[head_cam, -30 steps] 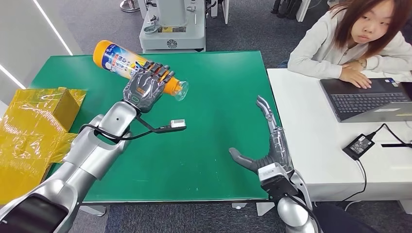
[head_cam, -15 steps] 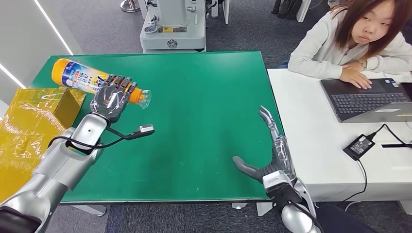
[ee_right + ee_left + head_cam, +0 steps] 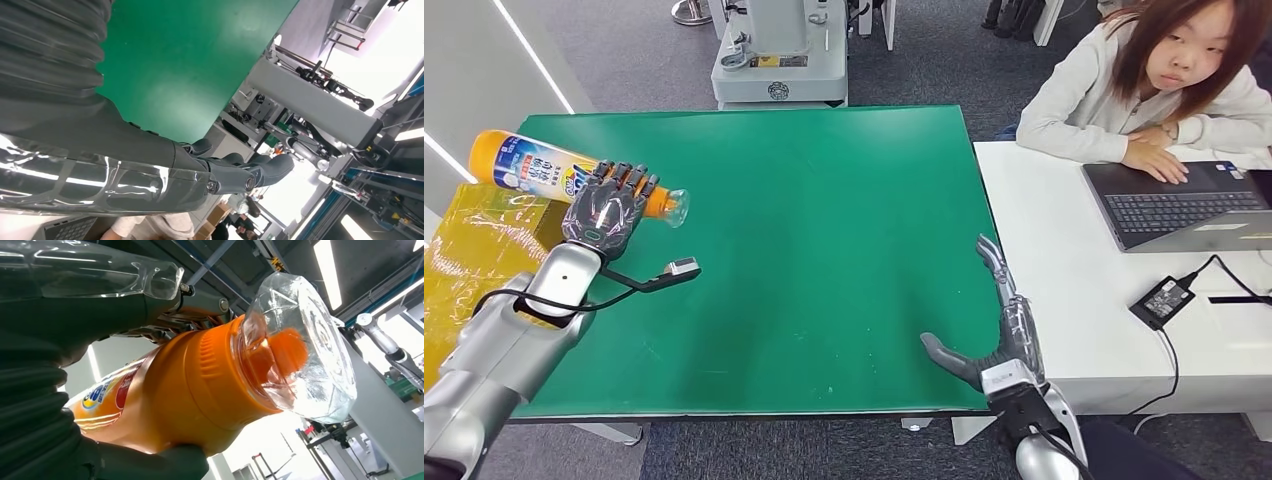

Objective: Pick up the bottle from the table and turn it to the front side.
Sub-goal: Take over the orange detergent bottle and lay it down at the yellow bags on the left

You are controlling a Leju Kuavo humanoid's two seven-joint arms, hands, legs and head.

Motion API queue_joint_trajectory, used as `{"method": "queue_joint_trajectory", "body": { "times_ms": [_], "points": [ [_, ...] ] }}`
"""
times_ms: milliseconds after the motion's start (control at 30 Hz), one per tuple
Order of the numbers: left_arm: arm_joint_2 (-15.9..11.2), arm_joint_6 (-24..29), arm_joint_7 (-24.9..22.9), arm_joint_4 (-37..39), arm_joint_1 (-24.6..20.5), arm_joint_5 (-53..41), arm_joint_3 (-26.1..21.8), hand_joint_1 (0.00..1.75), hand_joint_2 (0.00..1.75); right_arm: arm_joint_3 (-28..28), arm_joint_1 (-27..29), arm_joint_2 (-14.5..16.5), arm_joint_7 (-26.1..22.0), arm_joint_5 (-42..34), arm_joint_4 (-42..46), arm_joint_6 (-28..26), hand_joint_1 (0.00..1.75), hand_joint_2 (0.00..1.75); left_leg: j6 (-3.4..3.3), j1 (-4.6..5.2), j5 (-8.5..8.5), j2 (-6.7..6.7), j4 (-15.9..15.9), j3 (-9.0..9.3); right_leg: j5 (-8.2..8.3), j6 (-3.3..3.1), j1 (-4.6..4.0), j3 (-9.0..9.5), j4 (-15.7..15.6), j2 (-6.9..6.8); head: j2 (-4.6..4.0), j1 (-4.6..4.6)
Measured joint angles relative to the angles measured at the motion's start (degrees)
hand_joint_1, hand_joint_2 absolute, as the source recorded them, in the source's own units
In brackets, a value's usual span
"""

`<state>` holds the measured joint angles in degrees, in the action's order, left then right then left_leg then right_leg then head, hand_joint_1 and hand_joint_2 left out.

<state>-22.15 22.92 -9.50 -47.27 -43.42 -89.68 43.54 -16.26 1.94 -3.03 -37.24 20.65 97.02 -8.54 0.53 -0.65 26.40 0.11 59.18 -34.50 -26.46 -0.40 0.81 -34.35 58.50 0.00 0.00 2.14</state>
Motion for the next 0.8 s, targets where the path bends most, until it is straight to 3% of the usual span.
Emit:
{"method": "queue_joint_trajectory", "body": {
  "times_ms": [367,800],
  "points": [
    [-1.8,3.8,2.4,0.5,0.9,0.0,-5.5,1.75,1.75,0.2,0.9,-0.3,0.0,-0.2,0.0,-0.2,0.0,1.75,0.0,0.0,0.0,0.01,0.0,0.0,0.0,0.0,0.0,-0.02,0.0,0.02,0.0,0.0],
    [-2.1,4.4,4.4,2.0,-0.1,0.1,-8.1,1.75,1.75,0.3,1.9,-0.6,0.1,-0.3,0.7,-0.6,0.0,1.75,0.0,0.0,0.0,0.02,0.0,-0.01,0.0,0.0,0.0,-0.02,0.0,0.02,0.0,-0.01]
  ]
}}
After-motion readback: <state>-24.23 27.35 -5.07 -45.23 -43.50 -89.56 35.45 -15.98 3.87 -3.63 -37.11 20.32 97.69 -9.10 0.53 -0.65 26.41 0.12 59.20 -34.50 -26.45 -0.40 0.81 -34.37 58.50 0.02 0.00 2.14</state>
